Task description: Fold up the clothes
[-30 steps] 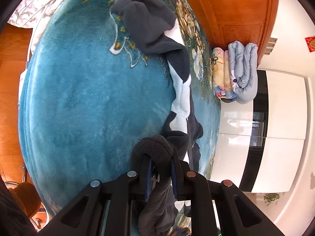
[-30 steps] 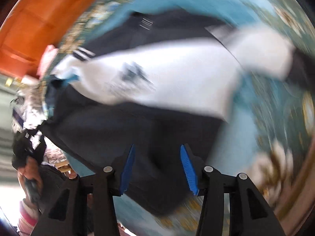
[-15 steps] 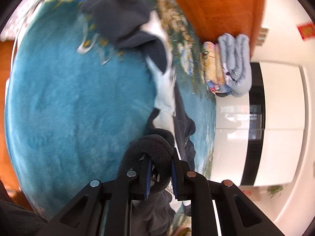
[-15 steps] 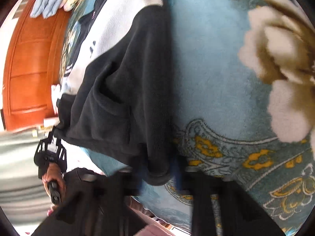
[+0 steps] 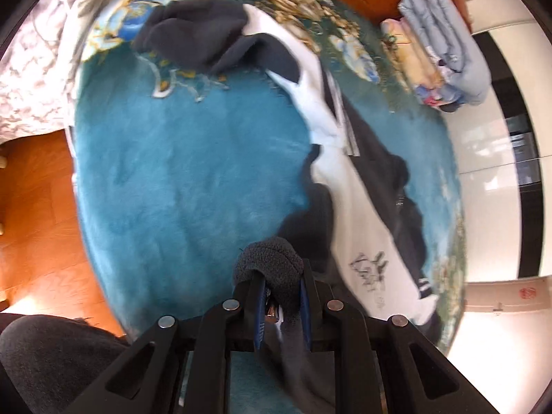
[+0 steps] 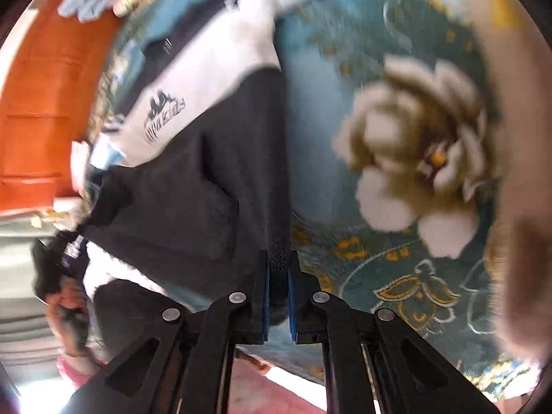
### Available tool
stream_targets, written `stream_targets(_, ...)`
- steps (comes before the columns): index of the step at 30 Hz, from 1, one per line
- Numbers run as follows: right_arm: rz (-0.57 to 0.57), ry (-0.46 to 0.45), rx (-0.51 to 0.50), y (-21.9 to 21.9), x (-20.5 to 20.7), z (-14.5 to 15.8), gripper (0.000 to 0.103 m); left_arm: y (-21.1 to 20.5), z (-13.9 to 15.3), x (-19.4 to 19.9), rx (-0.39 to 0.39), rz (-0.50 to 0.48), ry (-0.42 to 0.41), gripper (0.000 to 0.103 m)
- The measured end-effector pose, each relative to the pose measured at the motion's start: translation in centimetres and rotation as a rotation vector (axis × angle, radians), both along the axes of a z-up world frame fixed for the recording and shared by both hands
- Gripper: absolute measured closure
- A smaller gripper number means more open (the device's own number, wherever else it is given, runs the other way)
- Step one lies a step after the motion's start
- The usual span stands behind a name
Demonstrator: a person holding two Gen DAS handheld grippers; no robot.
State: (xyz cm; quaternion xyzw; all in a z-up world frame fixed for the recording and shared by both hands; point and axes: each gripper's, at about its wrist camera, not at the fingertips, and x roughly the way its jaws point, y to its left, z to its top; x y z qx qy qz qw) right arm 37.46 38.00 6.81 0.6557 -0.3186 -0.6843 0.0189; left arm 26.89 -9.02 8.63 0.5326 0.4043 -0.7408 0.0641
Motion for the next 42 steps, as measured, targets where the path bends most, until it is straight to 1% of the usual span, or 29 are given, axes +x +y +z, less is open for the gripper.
stream_targets(1,0.007,-0.036,0.012,-0.3,0.1,-1.4,0.095,-0.2,-0.1,0.2,-0.010,0.009,-0.014,0.085)
stream_targets(2,0.008,-0.043,0.015,-0.3,0.1,-1.7,0.095,-0.6,-0.2,0.3,0.010,0.025,-0.033,0.085)
stream_targets(5,0.022,-0.042,0.016,-0.4,-0.3,-1.6,0.095,-1.3,-0.4,0.7,0.061,0.044,-0.083,0.084)
stream_targets(6,0.032,-0.042,0.020,-0.6,-0.4,-1.5,0.095,-1.3,-0.2,0.8,0.069,0.029,-0.088,0.082)
stream_targets(8,0.045,-0.042,0.026,-0.8,-0.5,-1.6,0.095,-1.1,0.3,0.9,0.087,0.000,-0.095,0.082)
stream_targets(11,0.050,-0.042,0.021,-0.6,-0.4,-2.0,0.095,-0.9,2.4,0.5,0.128,-0.037,-0.084,0.079)
stream_targets(14,0.054,-0.042,0.016,-0.5,-0.3,-2.4,0.095,-0.5,4.7,0.1,0.096,-0.109,-0.065,0.075)
stream_targets(16,0.059,-0.042,0.013,-0.5,-0.4,-2.6,0.095,-0.6,6.3,0.2,0.043,-0.138,-0.040,0.070)
stream_targets(19,0.079,-0.040,0.016,-1.0,-0.9,-2.7,0.095,-0.9,7.3,-0.1,0.003,-0.159,-0.009,0.066)
stream_targets(20,0.084,-0.040,0.017,-1.1,-1.1,-2.7,0.095,-0.9,7.3,-0.4,-0.009,-0.173,0.004,0.061)
stream_targets(21,0.087,-0.042,0.017,-1.2,-1.3,-2.9,0.095,-0.7,6.7,-1.0,-0.013,-0.197,0.008,0.054)
stream_targets(23,0.093,-0.046,0.016,-0.6,-0.9,-2.8,0.095,-0.2,5.4,-2.1,-0.025,-0.245,0.011,0.049)
stream_targets(24,0.096,-0.046,0.015,-0.5,-0.9,-2.7,0.095,0.2,4.1,-2.7,-0.049,-0.263,-0.013,0.049)
stream_targets(26,0.094,-0.044,0.010,-0.3,-0.9,-2.7,0.095,1.0,1.5,-3.7,-0.112,-0.300,-0.087,0.049)
stream_targets(29,0.087,-0.037,-0.005,-0.1,-0.9,-2.6,0.095,2.3,-1.6,-4.6,-0.192,-0.376,-0.143,0.049)
stream_targets(30,0.084,-0.034,-0.008,0.0,-0.8,-2.5,0.095,2.6,-1.9,-4.7,-0.200,-0.393,-0.156,0.049)
stream_targets(32,0.084,-0.032,-0.013,0.0,-0.9,-2.5,0.095,3.2,-2.6,-5.0,-0.218,-0.425,-0.180,0.051)
stream_targets(33,0.086,-0.032,-0.013,-0.1,-1.0,-2.4,0.095,3.6,-2.6,-5.2,-0.245,-0.441,-0.191,0.053)
stream_targets(34,0.088,-0.032,-0.011,-0.1,-1.0,-2.4,0.095,3.9,-2.7,-5.3,-0.271,-0.458,-0.203,0.060)
stream_targets(35,0.091,-0.033,-0.012,-0.2,-1.1,-2.4,0.095,4.2,-2.7,-5.5,-0.295,-0.471,-0.214,0.078)
stream_targets(36,0.095,-0.034,-0.011,-0.2,-1.2,-2.4,0.095,4.1,-3.0,-5.4,-0.301,-0.469,-0.229,0.090)
stream_targets(38,0.097,-0.039,-0.007,-0.2,-1.2,-2.4,0.095,3.5,-3.7,-5.3,-0.297,-0.433,-0.266,0.091)
stream_targets(41,0.091,-0.045,-0.002,-0.3,-1.0,-2.6,0.094,2.6,-3.7,-5.2,-0.269,-0.387,-0.276,0.091)
stream_targets(42,0.091,-0.043,0.000,-0.3,-1.0,-2.5,0.094,2.6,-3.4,-5.2,-0.253,-0.389,-0.264,0.091)
